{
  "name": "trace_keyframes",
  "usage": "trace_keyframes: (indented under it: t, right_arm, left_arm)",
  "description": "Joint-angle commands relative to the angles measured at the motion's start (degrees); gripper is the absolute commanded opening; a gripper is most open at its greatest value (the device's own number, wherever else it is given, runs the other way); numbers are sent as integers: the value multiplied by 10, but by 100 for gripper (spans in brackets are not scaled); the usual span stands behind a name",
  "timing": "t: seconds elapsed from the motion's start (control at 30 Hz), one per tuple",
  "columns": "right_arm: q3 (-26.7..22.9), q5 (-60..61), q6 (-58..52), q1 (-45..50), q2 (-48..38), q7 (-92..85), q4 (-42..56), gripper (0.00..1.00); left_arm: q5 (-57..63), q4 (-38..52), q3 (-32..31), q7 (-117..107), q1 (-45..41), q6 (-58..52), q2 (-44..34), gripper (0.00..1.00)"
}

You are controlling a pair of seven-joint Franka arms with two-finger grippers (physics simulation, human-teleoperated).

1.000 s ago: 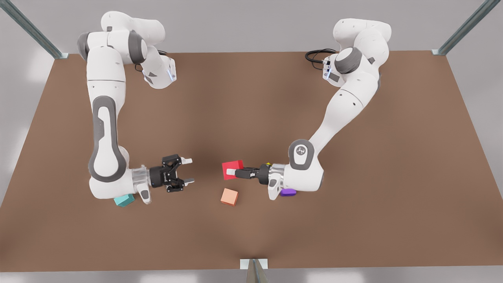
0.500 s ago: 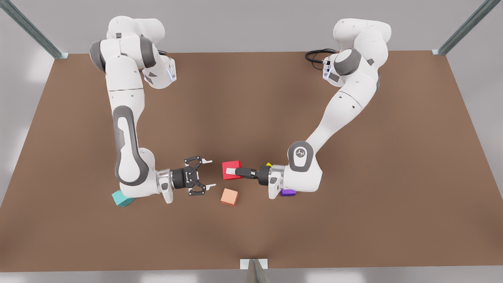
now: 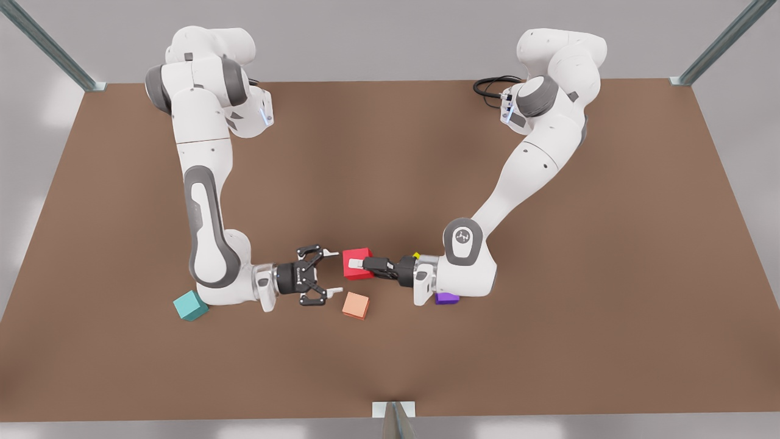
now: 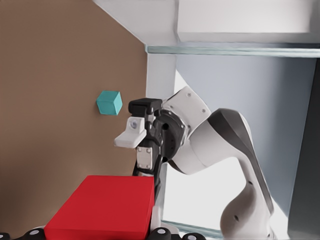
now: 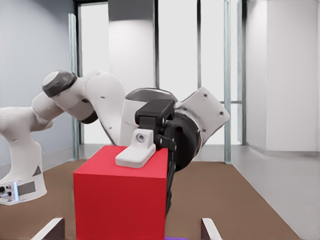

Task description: Pick up red wooden cube and pass to hand red wooden cube and place in blue wooden cube

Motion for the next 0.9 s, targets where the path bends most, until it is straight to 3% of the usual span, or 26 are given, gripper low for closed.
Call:
trace_keyframes:
  t: [0.0, 0.87]
  right_arm:
    - [0, -1, -2, -1, -1, -112, 0, 100]
    - [20, 12, 10, 18, 5, -96, -3, 100]
  left_arm:
    - [-13, 0, 0, 94, 0, -4, -1, 47]
    - [-14, 13, 0, 108, -17, 15, 13, 47]
